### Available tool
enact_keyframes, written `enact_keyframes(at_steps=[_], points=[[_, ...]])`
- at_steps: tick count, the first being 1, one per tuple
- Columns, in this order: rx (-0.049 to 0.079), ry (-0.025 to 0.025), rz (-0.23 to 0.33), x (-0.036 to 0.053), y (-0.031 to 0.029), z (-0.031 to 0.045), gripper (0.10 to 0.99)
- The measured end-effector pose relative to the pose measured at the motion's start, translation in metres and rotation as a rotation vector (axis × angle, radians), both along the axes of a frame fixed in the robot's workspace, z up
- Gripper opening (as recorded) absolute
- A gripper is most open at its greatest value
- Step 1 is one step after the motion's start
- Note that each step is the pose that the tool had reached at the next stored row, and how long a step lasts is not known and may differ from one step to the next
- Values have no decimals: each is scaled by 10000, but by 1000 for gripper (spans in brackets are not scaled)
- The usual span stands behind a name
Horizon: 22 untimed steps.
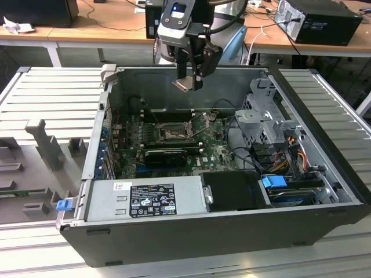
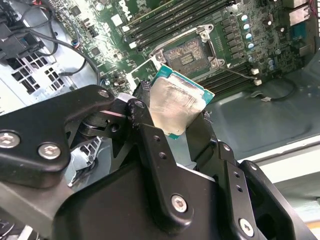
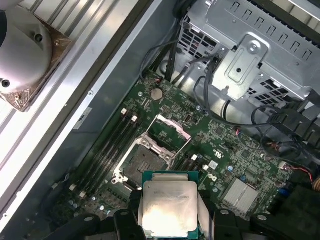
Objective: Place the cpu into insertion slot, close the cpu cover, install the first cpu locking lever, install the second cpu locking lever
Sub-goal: 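Place the cpu into insertion slot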
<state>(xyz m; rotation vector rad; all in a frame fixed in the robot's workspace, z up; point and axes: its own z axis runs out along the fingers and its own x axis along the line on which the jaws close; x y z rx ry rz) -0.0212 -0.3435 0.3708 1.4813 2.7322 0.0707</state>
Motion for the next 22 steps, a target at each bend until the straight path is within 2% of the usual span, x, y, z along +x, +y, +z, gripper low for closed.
enact_keyframes(at_steps=[2,10,22], points=[[-1,0,-115,0,0,0,529],[-15,0,-1166,0,0,-3,529],[-23,0,-2245,0,0,-5,529]])
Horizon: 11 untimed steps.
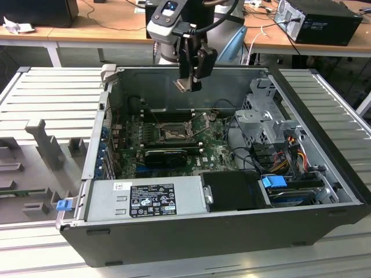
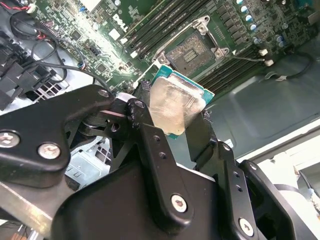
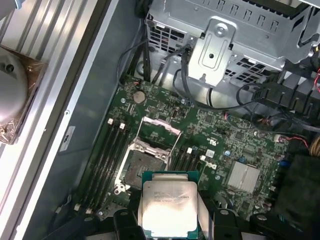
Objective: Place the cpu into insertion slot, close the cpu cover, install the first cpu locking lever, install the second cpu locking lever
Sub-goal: 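Place the cpu into insertion slot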
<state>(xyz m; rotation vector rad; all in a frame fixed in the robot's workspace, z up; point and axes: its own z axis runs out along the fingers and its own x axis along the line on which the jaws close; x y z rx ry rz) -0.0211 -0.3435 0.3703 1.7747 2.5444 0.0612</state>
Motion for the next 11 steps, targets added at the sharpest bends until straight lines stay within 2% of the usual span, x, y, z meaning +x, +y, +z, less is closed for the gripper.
enact_keyframes(at_steps=[7,11], points=[[-15,0,-594,1,0,-2,529],[-69,-1,-1413,1,0,-14,529]])
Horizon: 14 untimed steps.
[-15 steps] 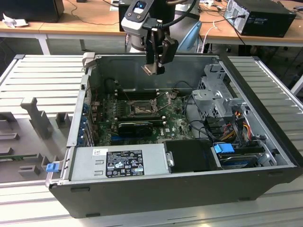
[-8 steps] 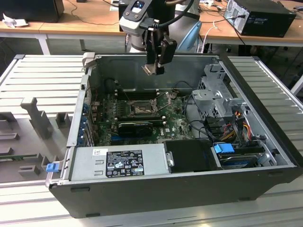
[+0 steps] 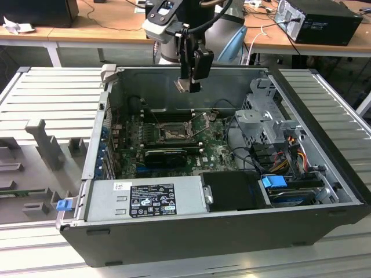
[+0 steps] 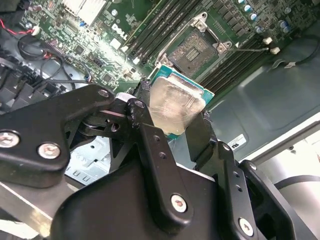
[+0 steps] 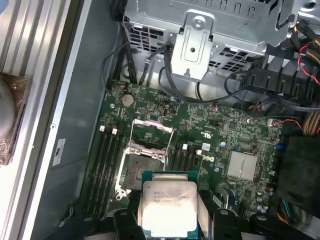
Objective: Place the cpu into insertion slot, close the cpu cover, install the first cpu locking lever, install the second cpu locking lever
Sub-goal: 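Place the cpu into insertion slot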
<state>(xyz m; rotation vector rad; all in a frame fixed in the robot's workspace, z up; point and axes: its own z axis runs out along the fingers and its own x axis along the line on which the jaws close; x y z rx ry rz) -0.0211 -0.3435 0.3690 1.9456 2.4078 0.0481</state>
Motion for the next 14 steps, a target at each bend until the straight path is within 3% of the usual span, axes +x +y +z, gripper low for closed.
enact_keyframes(at_steps=[8,11,14], points=[[-10,19,-966,1,0,-52,529],[-9,20,-1043,1,0,-130,529],[-9,20,-1576,1,0,-176,529]])
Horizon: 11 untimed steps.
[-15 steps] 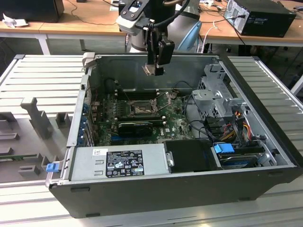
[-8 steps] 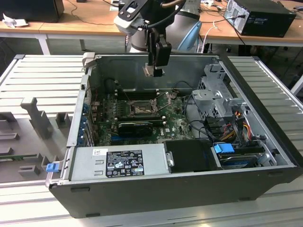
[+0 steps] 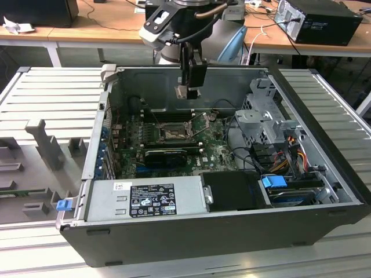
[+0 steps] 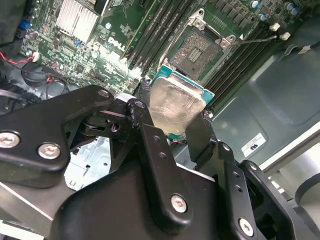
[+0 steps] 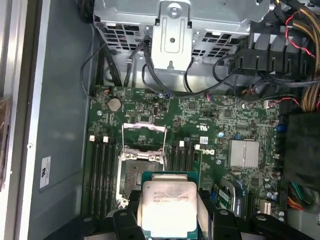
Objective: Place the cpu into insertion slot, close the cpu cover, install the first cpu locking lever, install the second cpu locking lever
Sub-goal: 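Place the cpu into insertion slot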
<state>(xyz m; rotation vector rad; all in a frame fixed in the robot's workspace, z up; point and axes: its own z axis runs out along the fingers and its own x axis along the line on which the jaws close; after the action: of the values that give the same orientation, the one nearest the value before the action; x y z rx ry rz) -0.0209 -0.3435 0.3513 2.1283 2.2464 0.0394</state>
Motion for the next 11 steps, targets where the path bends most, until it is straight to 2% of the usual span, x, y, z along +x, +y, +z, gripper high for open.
enact_keyframes(at_steps=[11], points=[[-1,0,-41,0,6,-261,529]])
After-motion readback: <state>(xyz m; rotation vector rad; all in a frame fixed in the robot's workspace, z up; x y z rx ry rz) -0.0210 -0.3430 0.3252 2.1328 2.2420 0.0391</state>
